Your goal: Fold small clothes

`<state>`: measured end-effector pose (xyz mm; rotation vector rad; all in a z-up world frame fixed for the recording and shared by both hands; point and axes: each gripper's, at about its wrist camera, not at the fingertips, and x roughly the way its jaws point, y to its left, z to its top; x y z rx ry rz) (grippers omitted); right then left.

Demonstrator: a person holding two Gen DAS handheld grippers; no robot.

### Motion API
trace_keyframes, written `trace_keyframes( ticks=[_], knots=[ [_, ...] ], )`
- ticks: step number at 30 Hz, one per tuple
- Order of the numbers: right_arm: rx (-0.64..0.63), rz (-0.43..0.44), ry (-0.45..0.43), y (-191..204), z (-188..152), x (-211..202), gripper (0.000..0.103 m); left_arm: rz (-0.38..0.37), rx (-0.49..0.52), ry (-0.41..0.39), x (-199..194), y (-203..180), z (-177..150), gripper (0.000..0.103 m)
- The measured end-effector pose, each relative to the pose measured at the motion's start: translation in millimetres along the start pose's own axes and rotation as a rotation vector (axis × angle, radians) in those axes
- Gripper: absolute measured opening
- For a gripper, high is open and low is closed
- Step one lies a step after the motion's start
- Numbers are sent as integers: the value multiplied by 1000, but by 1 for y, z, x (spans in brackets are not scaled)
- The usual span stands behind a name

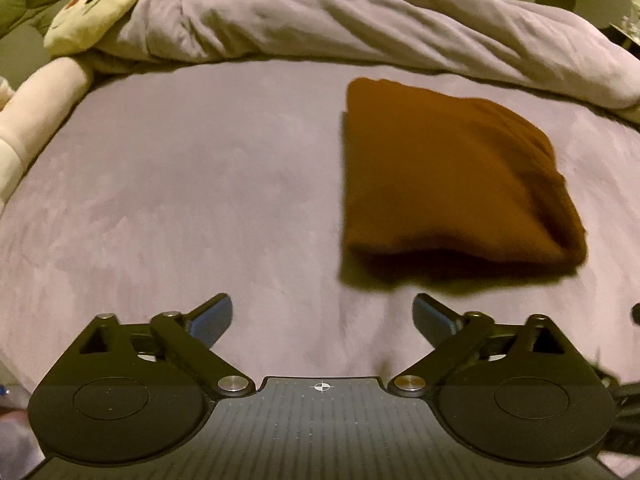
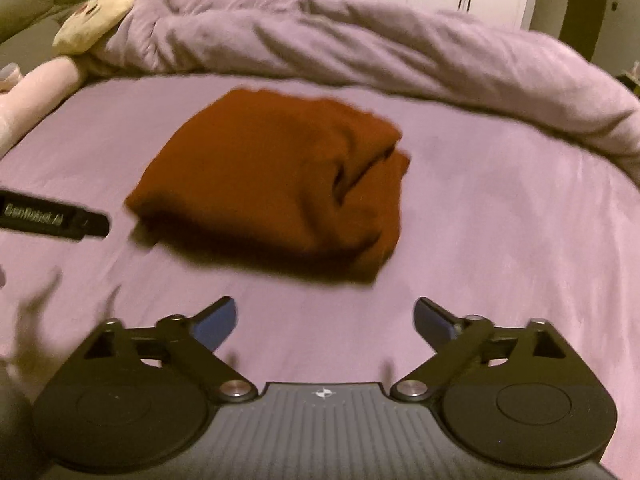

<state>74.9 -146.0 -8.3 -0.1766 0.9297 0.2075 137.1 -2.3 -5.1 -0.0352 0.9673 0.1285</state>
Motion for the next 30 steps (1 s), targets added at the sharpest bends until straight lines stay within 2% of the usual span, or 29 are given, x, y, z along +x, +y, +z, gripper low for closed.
trace_keyframes(
  ticks=[4, 7, 12, 14, 17, 22, 30],
  knots=[
    [27, 32, 67, 6, -11, -8, 99, -19, 7, 20, -9, -3, -5, 101],
    [78, 40, 105, 5, -5, -13, 99, -18, 11, 26, -16, -3, -3, 101],
    [86, -23, 168, 6, 13, -15, 99, 12, 29, 8, -28, -7, 5, 102],
    [108, -27, 161, 4, 17, -17, 99, 16, 44, 11, -31, -9, 8, 102],
    [152, -34, 198, 0, 22, -17, 99, 31, 65, 11, -32, -10, 9, 102],
    [184, -54, 192, -2, 27, -20, 99, 22, 80, 10, -34, -13, 9, 102],
    [151, -87, 150, 4, 37, -30, 99, -15, 45, -1, -41, -8, 11, 102]
  ],
)
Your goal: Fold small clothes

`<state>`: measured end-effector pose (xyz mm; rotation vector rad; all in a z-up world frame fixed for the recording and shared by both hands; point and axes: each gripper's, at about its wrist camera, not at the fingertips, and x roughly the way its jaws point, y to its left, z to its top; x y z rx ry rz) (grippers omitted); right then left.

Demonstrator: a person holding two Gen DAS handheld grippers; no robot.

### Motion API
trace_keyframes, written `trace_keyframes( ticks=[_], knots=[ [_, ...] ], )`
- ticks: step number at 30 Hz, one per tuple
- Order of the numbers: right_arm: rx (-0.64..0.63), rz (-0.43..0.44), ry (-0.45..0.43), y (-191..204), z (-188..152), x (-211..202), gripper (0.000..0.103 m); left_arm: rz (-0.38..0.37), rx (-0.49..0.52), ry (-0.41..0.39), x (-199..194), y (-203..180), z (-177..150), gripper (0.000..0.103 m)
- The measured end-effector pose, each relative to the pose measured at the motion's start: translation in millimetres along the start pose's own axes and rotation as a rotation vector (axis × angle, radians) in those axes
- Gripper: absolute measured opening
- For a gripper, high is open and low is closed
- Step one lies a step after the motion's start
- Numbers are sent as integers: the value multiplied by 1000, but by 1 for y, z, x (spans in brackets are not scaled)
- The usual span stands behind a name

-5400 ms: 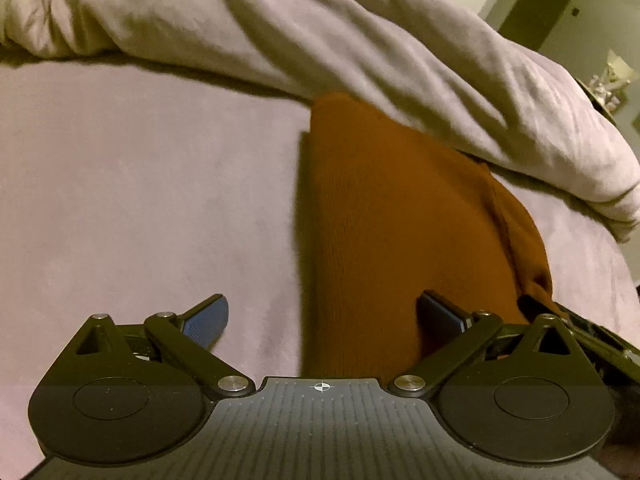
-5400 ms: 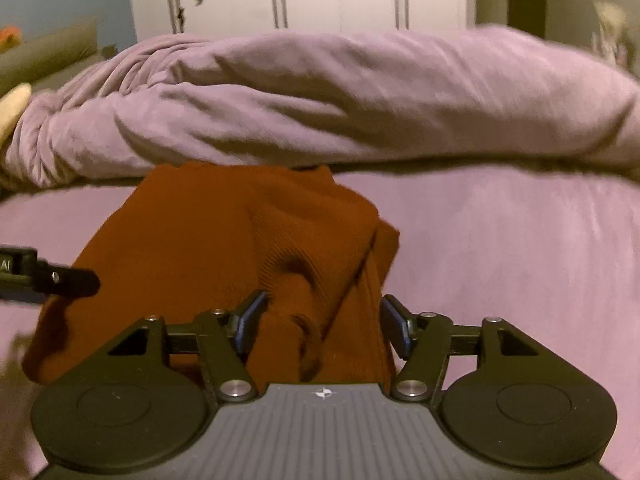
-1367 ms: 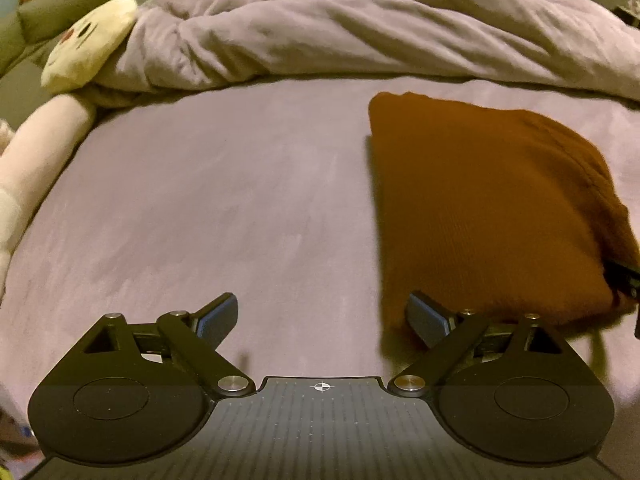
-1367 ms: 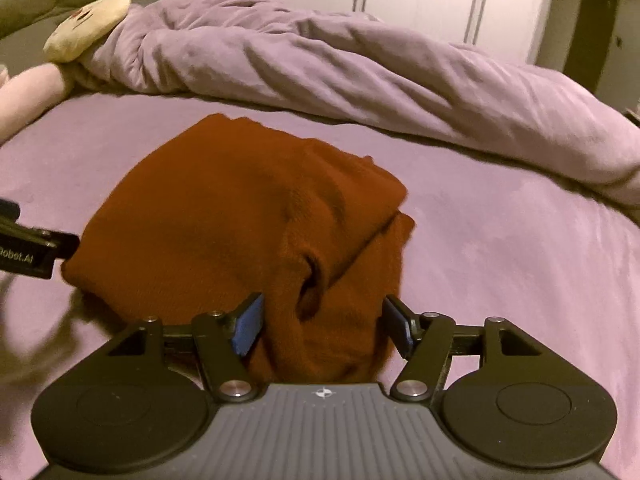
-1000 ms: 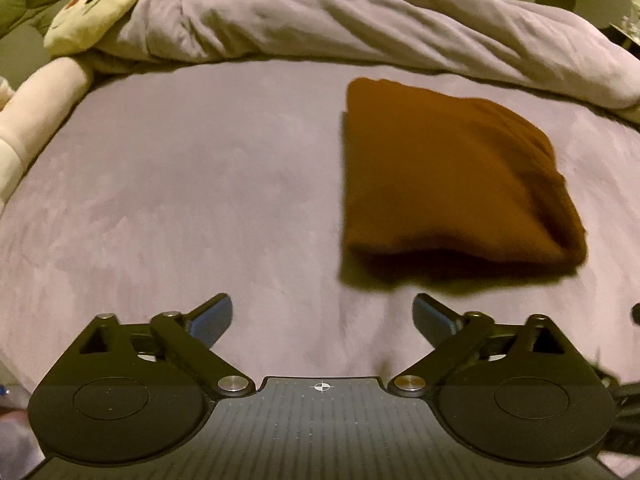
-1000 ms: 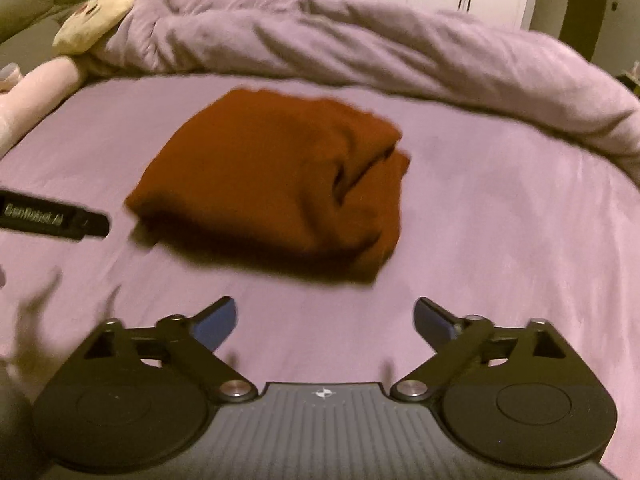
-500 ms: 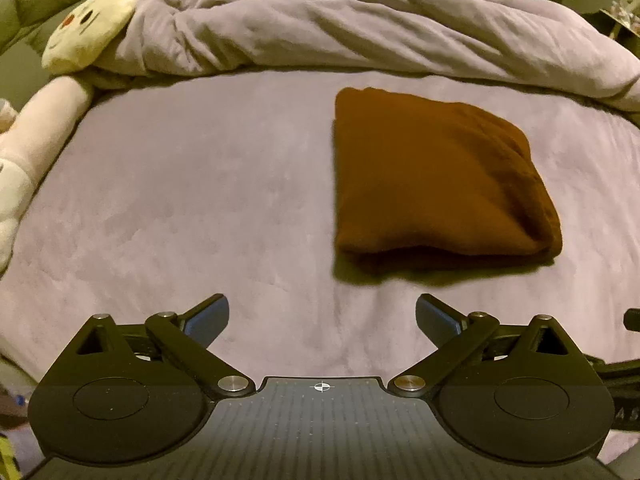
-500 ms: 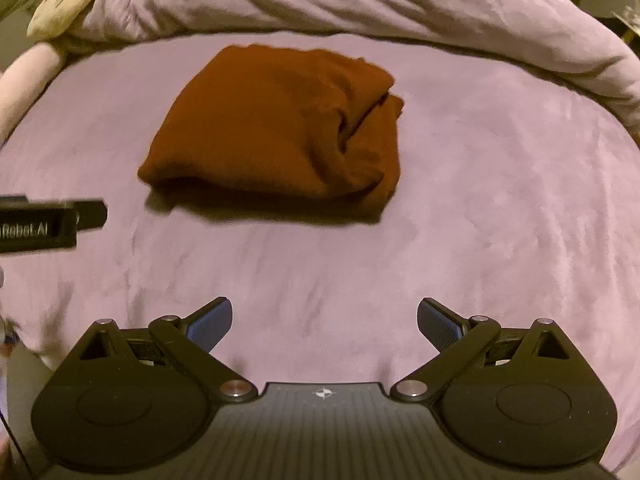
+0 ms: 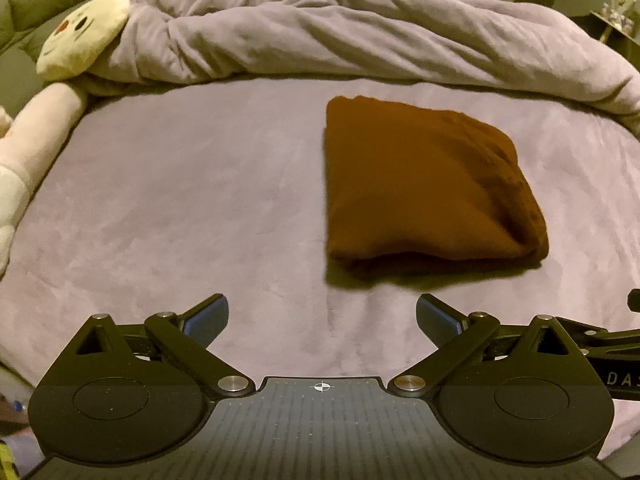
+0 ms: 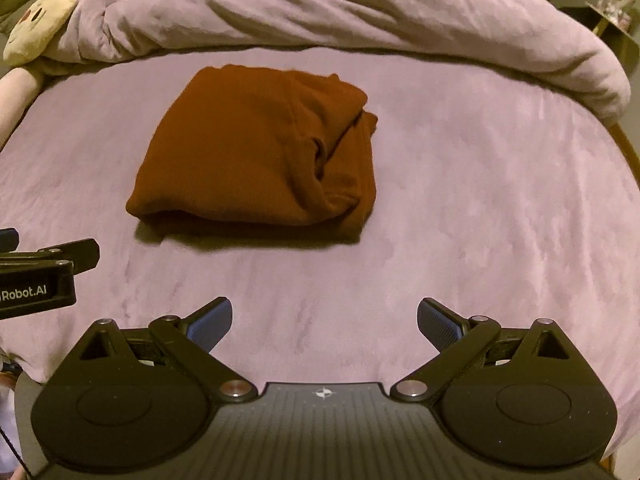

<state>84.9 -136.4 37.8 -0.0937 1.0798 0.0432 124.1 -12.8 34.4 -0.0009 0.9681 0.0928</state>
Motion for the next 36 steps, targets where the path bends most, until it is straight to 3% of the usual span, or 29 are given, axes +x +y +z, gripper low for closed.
trace_keyframes(
  ticks=[36],
  knots=[
    [6, -22, -20, 7, -2, -9, 99, -23, 31, 3, -5, -10, -4, 103]
  ],
)
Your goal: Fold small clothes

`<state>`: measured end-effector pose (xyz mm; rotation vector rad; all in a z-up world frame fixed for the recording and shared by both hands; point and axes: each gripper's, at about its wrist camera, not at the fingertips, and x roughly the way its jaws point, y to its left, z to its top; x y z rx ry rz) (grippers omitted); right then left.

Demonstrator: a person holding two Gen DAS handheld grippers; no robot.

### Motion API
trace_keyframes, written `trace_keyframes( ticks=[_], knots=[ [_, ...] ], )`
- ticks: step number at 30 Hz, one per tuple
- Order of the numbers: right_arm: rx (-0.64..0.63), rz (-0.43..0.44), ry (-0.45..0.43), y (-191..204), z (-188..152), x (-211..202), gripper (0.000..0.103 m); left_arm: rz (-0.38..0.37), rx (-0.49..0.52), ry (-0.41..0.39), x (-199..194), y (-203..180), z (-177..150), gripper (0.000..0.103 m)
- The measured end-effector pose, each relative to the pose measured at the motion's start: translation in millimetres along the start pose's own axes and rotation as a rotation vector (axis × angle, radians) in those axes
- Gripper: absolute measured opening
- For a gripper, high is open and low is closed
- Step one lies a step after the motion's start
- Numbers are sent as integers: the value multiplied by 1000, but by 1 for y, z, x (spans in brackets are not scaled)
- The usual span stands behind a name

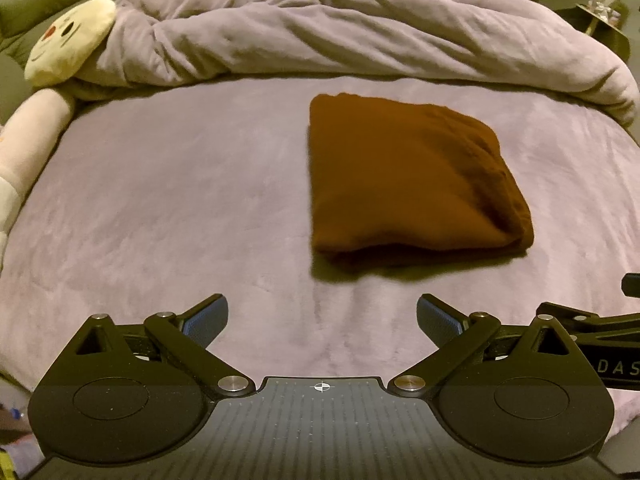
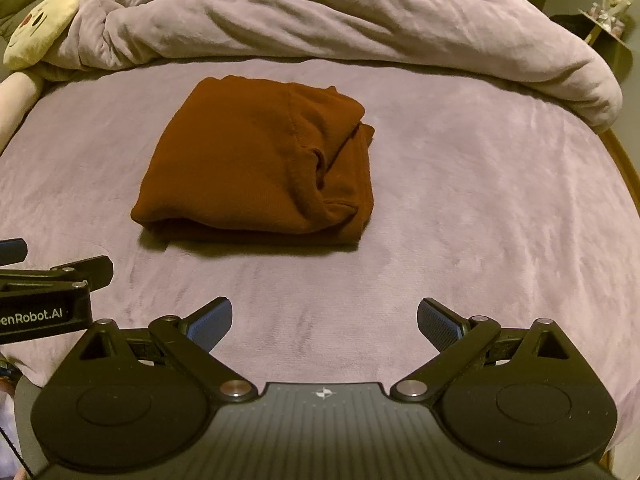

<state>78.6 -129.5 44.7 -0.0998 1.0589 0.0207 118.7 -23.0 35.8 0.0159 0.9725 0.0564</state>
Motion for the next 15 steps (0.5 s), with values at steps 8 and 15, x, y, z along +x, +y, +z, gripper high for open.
trace_keyframes(
  ticks=[8, 15],
  knots=[
    [3, 2, 5, 1, 0, 0, 99, -7, 1, 10, 2, -2, 1, 103],
    [15, 2, 5, 0, 0, 2, 99, -13, 4, 17, 4, -5, 0, 103]
  ],
)
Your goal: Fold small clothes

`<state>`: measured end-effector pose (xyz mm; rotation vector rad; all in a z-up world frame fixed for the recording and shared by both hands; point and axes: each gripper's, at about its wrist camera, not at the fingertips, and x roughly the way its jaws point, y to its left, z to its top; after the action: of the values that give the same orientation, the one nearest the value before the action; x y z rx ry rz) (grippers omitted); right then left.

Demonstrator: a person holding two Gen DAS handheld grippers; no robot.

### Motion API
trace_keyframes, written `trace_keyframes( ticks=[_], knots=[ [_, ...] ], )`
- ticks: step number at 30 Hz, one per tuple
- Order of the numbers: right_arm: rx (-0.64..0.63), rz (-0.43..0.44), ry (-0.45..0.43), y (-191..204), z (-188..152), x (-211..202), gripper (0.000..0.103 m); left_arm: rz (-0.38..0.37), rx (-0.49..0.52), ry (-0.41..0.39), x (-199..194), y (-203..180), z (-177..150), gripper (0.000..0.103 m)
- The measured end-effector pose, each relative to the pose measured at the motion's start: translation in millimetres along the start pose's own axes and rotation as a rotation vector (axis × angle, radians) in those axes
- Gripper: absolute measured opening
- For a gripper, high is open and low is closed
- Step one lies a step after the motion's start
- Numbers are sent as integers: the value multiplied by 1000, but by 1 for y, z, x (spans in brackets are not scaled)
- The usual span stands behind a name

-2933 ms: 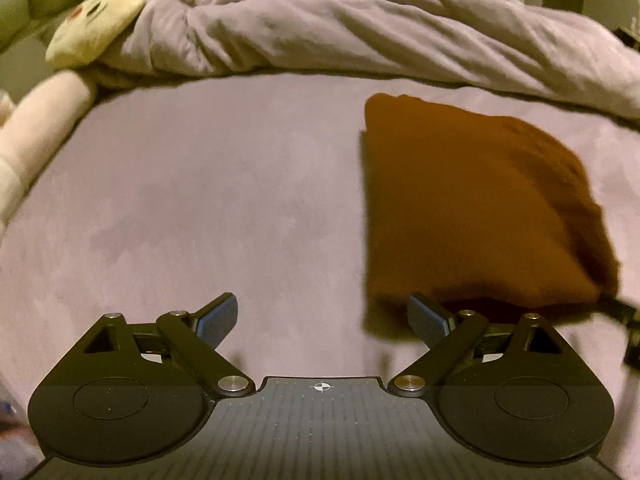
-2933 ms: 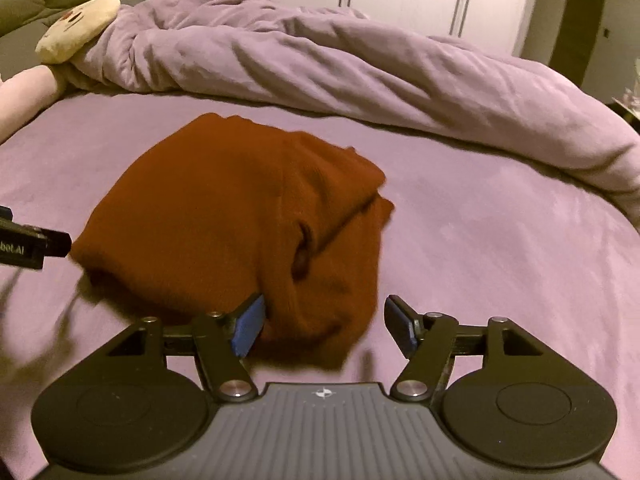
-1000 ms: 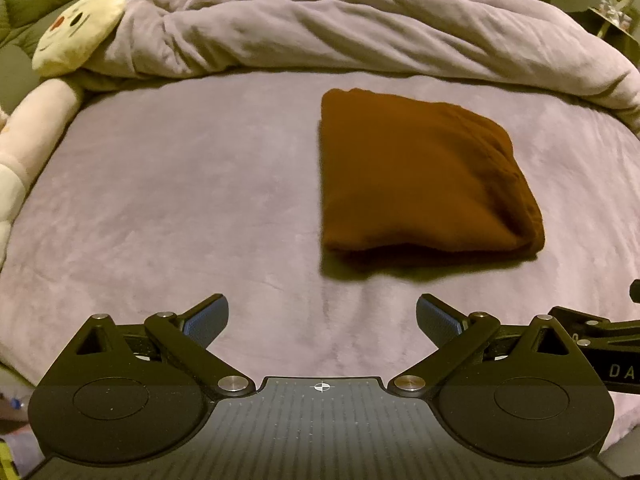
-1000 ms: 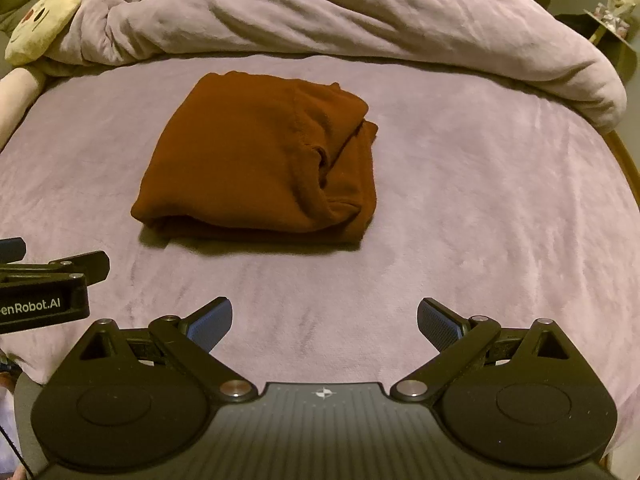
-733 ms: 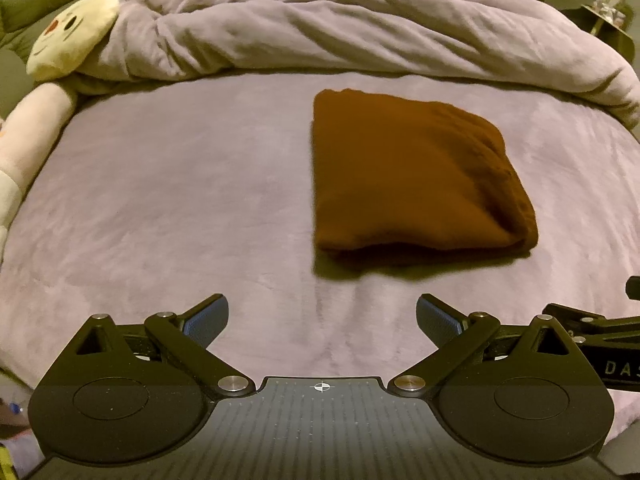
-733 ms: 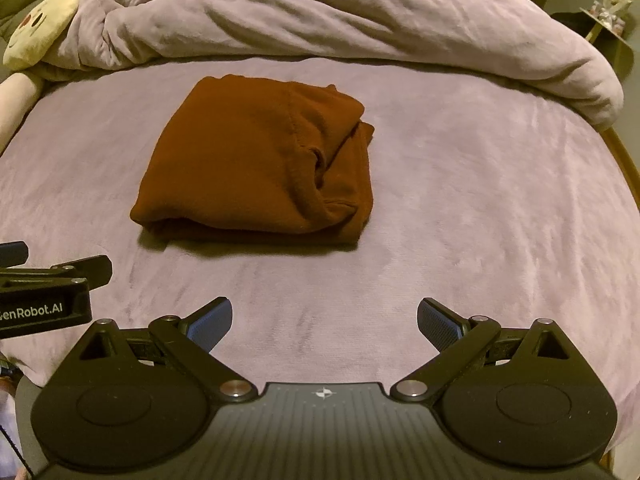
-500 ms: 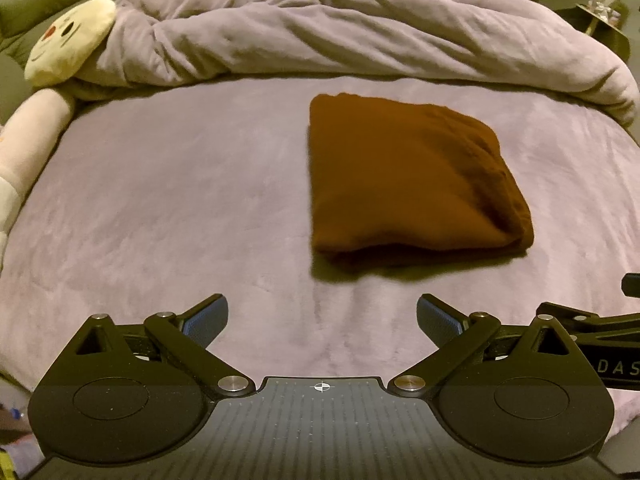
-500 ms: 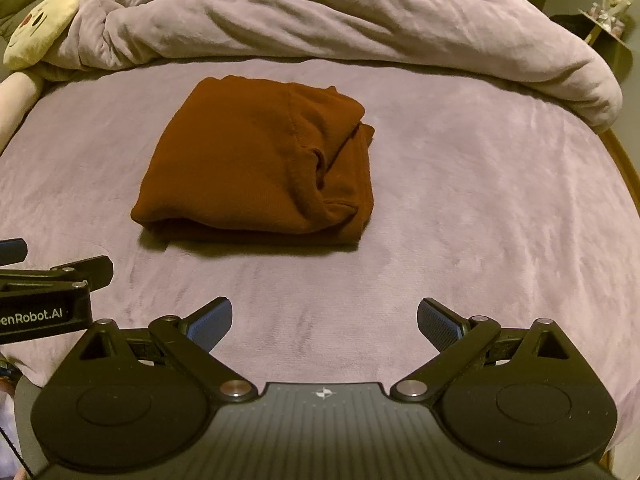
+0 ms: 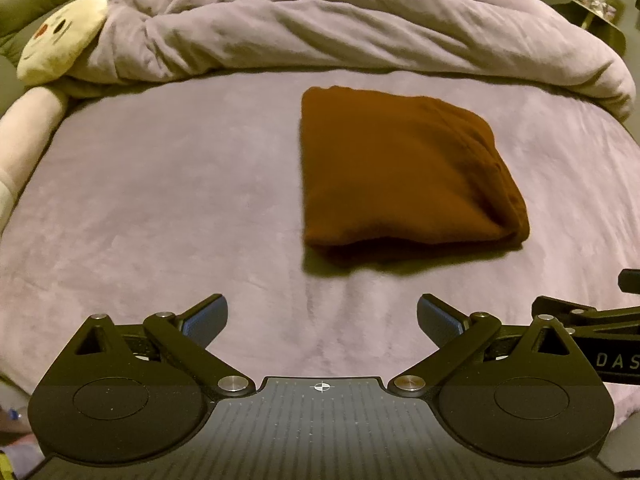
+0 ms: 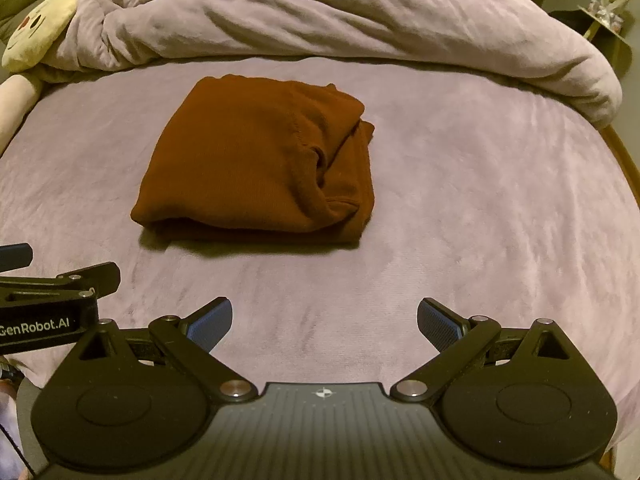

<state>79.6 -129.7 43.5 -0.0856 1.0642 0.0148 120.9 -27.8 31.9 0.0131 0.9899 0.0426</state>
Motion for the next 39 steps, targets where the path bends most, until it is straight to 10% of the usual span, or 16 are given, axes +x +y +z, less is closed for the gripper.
trace_keyframes(
  ticks=[39],
  knots=[
    [2, -2, 6, -1, -4, 2, 99, 3, 23, -34, -3, -1, -5, 103]
  ],
)
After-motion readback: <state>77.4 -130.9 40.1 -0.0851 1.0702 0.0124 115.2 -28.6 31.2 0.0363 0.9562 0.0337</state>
